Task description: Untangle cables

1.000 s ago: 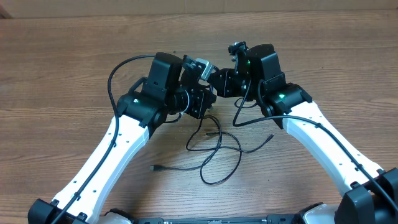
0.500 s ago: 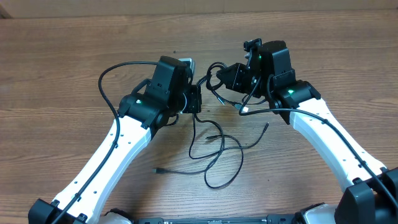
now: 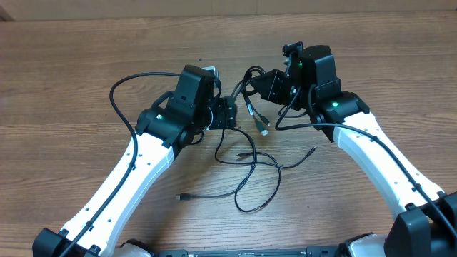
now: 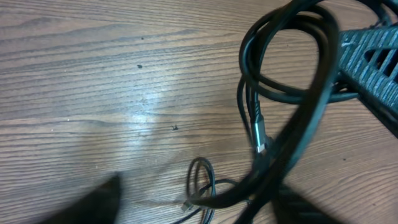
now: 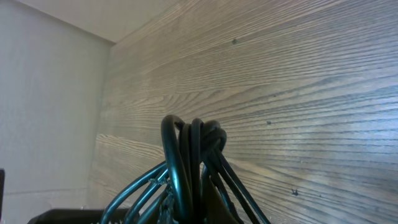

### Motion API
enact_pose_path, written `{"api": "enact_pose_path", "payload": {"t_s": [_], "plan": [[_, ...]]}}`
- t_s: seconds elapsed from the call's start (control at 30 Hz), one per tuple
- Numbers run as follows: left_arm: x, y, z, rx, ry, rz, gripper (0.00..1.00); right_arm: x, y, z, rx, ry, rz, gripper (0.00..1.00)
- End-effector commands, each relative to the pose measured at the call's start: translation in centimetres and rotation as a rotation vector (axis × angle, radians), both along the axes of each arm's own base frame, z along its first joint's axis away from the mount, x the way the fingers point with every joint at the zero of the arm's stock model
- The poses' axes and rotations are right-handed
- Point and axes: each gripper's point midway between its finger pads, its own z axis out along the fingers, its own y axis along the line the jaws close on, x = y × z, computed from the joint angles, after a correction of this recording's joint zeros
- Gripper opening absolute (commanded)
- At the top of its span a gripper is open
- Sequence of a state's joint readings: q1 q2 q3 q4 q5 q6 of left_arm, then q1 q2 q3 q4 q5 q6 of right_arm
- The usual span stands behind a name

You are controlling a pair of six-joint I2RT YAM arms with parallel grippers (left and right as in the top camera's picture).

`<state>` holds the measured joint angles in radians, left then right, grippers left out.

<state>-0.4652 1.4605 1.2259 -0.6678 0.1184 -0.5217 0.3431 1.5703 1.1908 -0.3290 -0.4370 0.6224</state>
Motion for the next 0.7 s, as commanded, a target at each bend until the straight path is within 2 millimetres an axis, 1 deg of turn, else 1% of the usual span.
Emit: {"api": "enact_pose_path", "payload": {"t_s": [0.0, 0.13, 0.27, 0.37, 0.53, 0.6, 0.67], "plan": [[0.4, 0.2, 0.8, 0.02, -0.035, -0.008, 0.98, 0.3, -0.3, 0.3, 0.004, -0.01, -0.014, 0.04], [0.6, 0.5, 0.9, 0.031, -0.045, -0.017, 1.0, 0.2, -0.2, 0.3, 0.003, -0.012, -0.004, 0.04], [1.5, 2.2, 0.9, 0.029, -0.044, 0.034, 1.0, -0.3, 0.3, 0.3, -0.01, -0.036, 0.062, 0.04], [2.3, 3.8, 0.9, 0.017, -0.038, 0.079, 1.0, -0.8, 0.3, -0.1, -0.037, -0.046, 0.104, 0.04], [3.3, 6.4, 1.1, -0.049, -0.013, 0.155, 1.0, -1.6, 0.2, -0.7, -0.089, -0.074, 0.178, 0.04], [3.5, 7.2, 1.3, -0.104, 0.011, 0.187, 1.0, -2.1, 0.9, -0.2, -0.063, -0.103, 0.241, 0.04], [3.7, 7.8, 1.5, -0.155, 0.031, 0.209, 0.99, -2.5, 1.6, 0.8, -0.017, -0.144, 0.305, 0.04]]}}
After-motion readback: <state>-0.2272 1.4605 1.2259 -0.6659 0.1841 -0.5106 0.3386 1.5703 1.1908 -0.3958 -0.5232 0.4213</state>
